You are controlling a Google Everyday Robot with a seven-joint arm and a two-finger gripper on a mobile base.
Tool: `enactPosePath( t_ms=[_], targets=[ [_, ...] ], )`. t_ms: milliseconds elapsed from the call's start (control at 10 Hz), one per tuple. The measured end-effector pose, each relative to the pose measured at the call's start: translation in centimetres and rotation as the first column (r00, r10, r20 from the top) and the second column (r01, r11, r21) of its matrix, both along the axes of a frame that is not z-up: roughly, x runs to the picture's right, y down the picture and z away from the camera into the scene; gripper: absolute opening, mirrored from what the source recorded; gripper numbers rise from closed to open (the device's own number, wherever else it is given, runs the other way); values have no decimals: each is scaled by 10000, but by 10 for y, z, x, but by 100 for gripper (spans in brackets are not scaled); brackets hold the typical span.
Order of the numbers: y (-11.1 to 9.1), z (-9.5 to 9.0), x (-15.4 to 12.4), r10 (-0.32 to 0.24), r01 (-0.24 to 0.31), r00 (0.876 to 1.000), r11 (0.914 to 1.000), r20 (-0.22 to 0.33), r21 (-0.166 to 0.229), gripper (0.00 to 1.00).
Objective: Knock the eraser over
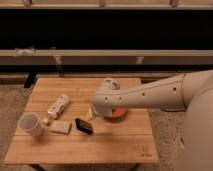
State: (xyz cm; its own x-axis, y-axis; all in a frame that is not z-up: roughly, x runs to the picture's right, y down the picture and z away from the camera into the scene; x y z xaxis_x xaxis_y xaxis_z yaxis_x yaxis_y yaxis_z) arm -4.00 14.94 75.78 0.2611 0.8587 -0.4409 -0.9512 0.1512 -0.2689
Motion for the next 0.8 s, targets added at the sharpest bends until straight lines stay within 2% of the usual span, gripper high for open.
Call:
enactPosePath(
  t_ms=[300, 600, 800],
  targets=[
    [1, -16, -6, -44, 43, 9996, 10000, 291, 24, 80],
    [-10, -24, 2, 268, -275, 9983, 9995, 523, 123, 80],
    [-18, -25, 7, 517, -520, 9965, 9986, 659, 32, 80]
  ],
)
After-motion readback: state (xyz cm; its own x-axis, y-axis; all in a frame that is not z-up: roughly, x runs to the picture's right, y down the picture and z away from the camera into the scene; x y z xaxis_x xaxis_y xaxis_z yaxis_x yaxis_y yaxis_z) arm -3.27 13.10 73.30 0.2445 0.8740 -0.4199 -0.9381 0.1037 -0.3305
